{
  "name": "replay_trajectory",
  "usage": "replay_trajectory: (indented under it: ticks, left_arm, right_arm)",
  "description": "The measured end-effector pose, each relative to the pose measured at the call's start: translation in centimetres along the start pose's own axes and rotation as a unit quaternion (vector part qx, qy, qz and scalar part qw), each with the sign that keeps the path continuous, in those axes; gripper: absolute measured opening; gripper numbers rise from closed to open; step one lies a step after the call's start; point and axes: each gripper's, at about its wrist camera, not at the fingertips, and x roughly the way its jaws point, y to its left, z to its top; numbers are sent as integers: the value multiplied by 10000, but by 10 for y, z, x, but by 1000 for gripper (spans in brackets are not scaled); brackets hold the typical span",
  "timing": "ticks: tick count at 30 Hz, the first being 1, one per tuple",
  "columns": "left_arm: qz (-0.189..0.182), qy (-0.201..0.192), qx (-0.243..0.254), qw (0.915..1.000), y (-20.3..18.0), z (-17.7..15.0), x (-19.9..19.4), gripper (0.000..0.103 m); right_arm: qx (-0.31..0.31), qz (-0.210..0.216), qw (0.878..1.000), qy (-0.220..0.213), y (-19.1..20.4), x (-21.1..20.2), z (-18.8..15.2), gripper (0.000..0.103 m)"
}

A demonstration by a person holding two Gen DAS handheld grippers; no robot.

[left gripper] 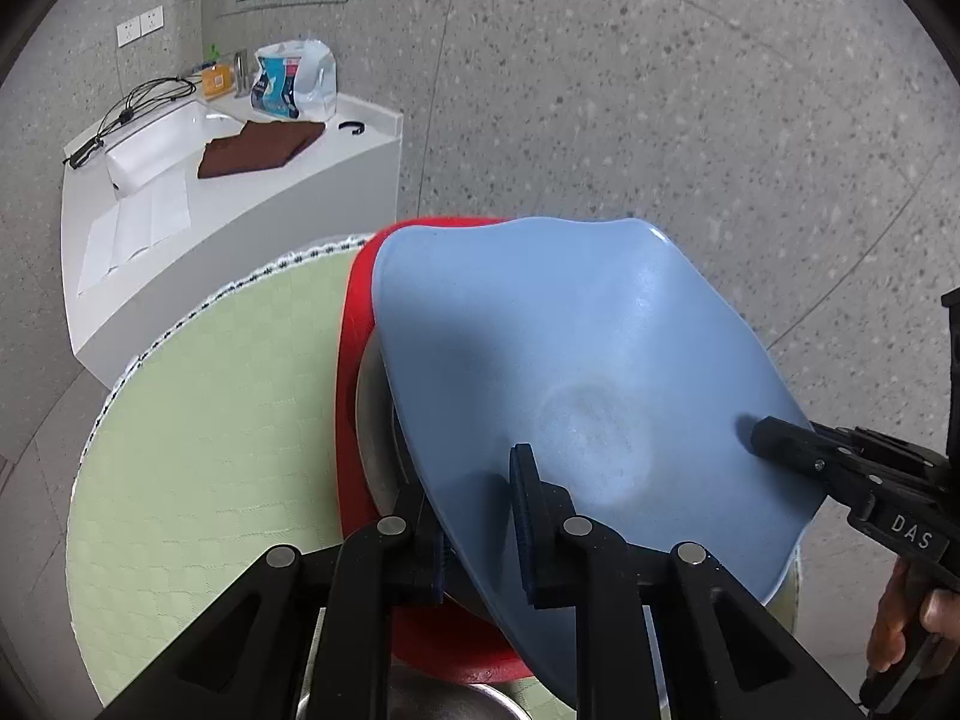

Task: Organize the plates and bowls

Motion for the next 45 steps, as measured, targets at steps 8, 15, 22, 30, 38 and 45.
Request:
replay_trajectory:
  ticks: [8,15,22,30,38,45]
  left_arm:
    - [104,12,169,9998,-10,-2,18,20]
    - [-44,-70,279,9996,-12,-13,9,41]
    - [-249,-364,245,9987,-2,-29,-30,68]
    - [99,-979,335,9946,52,-75,-118,78]
    - [431,-1191,87,9919,117,-162,-182,86]
    - [681,-941,-359,9926,161,-219,-192,86]
  right_arm:
    - [-28,-235,9996,-129,-4,1,-10,21]
    - [-87,-517,9983,-261,8,-4,-19,46]
    - [-3,-818,9945,-651,19,-29,-28,63]
    - [152,-986,9889,-1104,45,-82,-57,73]
    - [296,-764,9893,-1203,93,-108,-112,74]
    - [-138,-367,9958,-830,164,-86,-134,74]
